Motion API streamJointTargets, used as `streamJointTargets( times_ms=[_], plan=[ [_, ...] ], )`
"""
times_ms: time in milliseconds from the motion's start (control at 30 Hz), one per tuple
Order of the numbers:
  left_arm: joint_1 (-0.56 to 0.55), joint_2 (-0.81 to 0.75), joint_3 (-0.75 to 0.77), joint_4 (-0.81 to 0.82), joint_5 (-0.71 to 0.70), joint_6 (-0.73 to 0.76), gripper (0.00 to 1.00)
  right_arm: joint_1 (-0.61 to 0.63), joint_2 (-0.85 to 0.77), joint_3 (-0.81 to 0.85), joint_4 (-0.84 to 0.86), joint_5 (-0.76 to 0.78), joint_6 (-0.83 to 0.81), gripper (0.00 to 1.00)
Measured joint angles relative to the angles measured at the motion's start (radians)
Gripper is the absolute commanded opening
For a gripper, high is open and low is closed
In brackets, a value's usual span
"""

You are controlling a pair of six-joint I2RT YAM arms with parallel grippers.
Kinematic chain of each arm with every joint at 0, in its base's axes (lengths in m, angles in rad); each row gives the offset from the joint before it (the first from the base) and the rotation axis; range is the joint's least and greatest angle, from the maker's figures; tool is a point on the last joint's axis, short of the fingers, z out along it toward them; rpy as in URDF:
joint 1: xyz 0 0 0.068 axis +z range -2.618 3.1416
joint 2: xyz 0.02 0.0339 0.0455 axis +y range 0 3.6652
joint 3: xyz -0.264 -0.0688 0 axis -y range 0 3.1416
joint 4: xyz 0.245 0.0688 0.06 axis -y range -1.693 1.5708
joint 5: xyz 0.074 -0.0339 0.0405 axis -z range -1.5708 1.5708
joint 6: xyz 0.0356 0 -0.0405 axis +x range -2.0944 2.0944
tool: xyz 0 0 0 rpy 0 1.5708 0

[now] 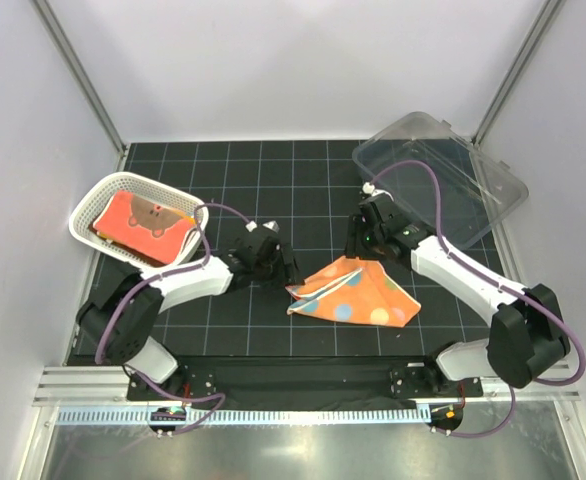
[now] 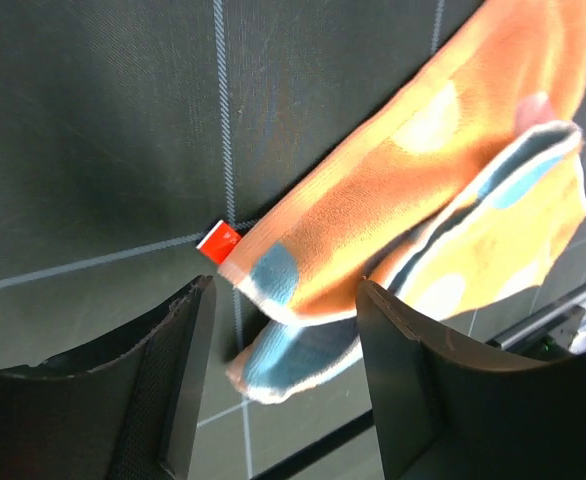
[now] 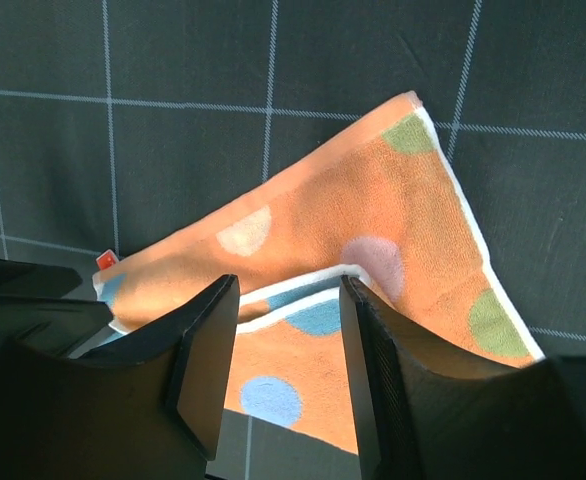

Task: Fold and stack the towels
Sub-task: Flatten out the crumpled towel

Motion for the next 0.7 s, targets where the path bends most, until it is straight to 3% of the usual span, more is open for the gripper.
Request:
streamJointTargets(
  times_ms=[267,567,700],
  plan=[
    [-0.061,0.066,0.016,0.032,-0.052,-0.049,0.58,0.0,-0.058,-0.106,0.033,-0.039,0.003,0.5],
    [-0.063,0.129,0.074,0.047,-0.073,-0.055,0.02,0.0,-0.123,-0.16,0.026,-0.01,0.021,0.52],
    [-0.063,0.129,0.134,0.005,-0.099,0.004,0.0,0.0,-0.133,-0.16,0.026,0.013,0.018,0.58]
  ],
)
